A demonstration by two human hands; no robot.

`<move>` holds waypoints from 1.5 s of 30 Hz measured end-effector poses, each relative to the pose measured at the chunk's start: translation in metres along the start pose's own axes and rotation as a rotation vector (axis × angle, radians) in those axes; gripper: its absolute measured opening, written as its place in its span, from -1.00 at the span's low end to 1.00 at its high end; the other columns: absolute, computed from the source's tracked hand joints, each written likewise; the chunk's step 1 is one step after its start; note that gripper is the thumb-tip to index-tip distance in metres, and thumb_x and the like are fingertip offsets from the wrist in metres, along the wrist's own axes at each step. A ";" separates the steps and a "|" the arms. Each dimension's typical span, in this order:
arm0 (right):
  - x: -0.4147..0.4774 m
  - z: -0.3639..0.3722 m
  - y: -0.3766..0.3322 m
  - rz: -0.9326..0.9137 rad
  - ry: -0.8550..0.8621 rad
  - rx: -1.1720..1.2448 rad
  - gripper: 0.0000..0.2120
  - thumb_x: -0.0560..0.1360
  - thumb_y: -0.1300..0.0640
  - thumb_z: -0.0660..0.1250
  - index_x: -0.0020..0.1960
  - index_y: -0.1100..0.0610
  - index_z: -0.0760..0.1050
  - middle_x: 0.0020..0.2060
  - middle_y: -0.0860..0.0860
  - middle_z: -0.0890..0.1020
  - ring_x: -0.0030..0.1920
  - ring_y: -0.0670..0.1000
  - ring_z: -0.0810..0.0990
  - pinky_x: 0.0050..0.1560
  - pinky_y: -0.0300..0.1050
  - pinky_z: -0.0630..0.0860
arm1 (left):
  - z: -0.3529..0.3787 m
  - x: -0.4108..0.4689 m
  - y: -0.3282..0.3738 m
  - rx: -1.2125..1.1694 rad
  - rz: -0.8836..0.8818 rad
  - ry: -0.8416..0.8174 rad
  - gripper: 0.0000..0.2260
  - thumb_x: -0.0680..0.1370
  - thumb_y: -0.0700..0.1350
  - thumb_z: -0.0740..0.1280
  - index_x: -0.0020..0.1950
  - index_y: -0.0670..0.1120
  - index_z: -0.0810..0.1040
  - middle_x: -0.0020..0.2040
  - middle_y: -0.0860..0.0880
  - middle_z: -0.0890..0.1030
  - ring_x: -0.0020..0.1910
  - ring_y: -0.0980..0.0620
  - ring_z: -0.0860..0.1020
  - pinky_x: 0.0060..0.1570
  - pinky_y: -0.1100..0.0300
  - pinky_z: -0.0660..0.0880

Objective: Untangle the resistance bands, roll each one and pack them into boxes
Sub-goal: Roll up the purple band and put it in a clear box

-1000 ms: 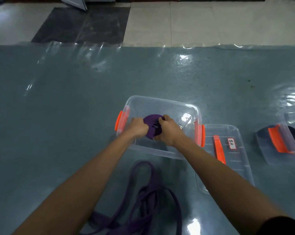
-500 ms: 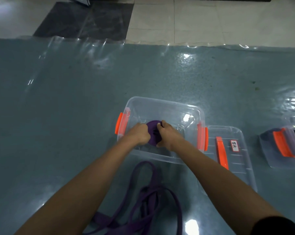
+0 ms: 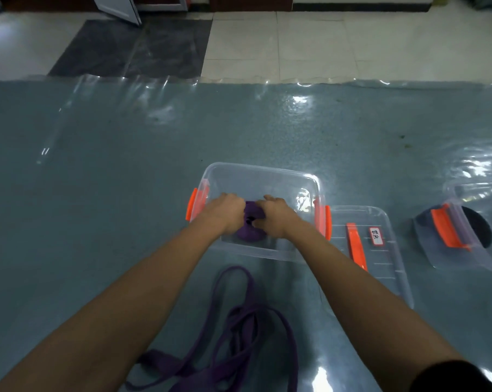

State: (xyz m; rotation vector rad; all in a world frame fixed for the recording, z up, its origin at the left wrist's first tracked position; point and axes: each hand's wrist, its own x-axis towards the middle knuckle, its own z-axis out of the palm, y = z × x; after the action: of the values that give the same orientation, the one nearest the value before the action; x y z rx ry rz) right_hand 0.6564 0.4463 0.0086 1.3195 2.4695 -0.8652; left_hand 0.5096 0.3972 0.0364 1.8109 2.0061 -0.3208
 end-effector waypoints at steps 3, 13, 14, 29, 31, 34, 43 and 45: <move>-0.041 -0.018 -0.012 -0.054 0.243 0.185 -0.56 0.54 0.10 0.37 0.39 0.18 0.48 0.34 0.14 0.54 0.37 0.19 0.45 0.38 0.00 0.37 | -0.012 -0.030 -0.001 -0.178 0.087 0.197 -0.78 0.58 -0.05 0.20 -0.04 -0.03 0.64 -0.03 -0.07 0.66 -0.06 -0.13 0.60 -0.14 -0.02 0.55; -0.182 0.045 -0.063 -0.222 0.644 0.417 -0.74 0.54 0.29 0.34 0.19 0.12 0.64 0.06 0.00 0.69 0.04 -0.03 0.61 0.12 -0.15 0.52 | 0.057 -0.162 -0.018 -0.533 0.415 0.695 -0.82 0.59 -0.16 0.32 0.15 -0.08 0.65 0.03 0.01 0.66 0.00 0.02 0.60 0.05 0.16 0.52; -0.186 0.059 -0.063 -0.188 0.603 0.425 -0.73 0.53 0.30 0.34 0.19 0.13 0.64 0.06 -0.02 0.68 0.02 -0.04 0.60 0.12 -0.15 0.52 | 0.070 -0.172 -0.021 -0.546 0.412 0.676 -0.82 0.59 -0.15 0.32 0.15 -0.08 0.65 0.02 0.02 0.66 -0.01 0.03 0.60 0.04 0.15 0.53; -0.209 0.180 -0.038 0.157 0.169 0.085 -0.77 0.51 0.09 0.35 0.15 -0.04 0.60 -0.05 0.02 0.68 0.01 0.12 0.62 0.04 -0.02 0.50 | 0.218 -0.242 -0.054 -0.590 0.029 0.137 -0.49 0.50 0.30 0.30 0.24 -0.05 0.63 0.16 0.00 0.60 0.19 0.04 0.51 0.30 0.10 0.42; -0.216 0.184 -0.040 0.143 0.182 0.182 -0.85 0.54 0.14 0.34 0.04 0.02 0.65 -0.22 0.02 0.66 -0.16 0.08 0.63 -0.14 -0.11 0.49 | 0.212 -0.242 -0.053 -0.682 0.009 0.149 -0.66 0.55 0.13 0.34 0.12 -0.11 0.67 0.04 -0.04 0.65 0.07 -0.01 0.59 0.19 0.05 0.49; -0.225 0.177 -0.049 0.154 0.277 0.291 -0.84 0.54 0.15 0.34 0.01 0.01 0.69 -0.27 -0.01 0.68 -0.24 0.00 0.61 -0.18 -0.09 0.53 | 0.199 -0.237 -0.052 -0.724 -0.040 0.202 -0.80 0.53 -0.21 0.40 0.13 -0.19 0.67 0.05 -0.14 0.69 0.05 -0.06 0.63 0.17 0.08 0.53; -0.237 0.077 -0.104 0.103 0.728 0.445 -0.81 0.53 0.14 0.40 0.12 0.05 0.68 -0.03 -0.10 0.69 -0.18 -0.18 0.57 -0.02 -0.20 0.55 | 0.089 -0.237 -0.086 -0.860 0.081 0.806 -0.68 0.43 -0.38 0.38 0.13 -0.13 0.67 0.09 -0.04 0.68 0.03 0.00 0.63 0.13 0.28 0.48; -0.237 0.061 -0.116 0.083 0.828 0.504 -0.82 0.52 0.12 0.41 0.11 0.02 0.68 -0.03 -0.12 0.68 -0.16 -0.18 0.60 -0.03 -0.23 0.56 | 0.065 -0.243 -0.094 -0.851 0.159 0.899 -0.70 0.44 -0.39 0.37 0.10 -0.13 0.68 0.10 0.01 0.67 0.07 0.06 0.62 0.19 0.27 0.49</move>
State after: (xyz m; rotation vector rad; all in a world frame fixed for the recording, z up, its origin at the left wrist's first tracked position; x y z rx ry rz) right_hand 0.6935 0.1982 0.1099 2.3250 2.8214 -1.1389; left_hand 0.4426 0.1406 0.0787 1.5863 1.9431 1.4007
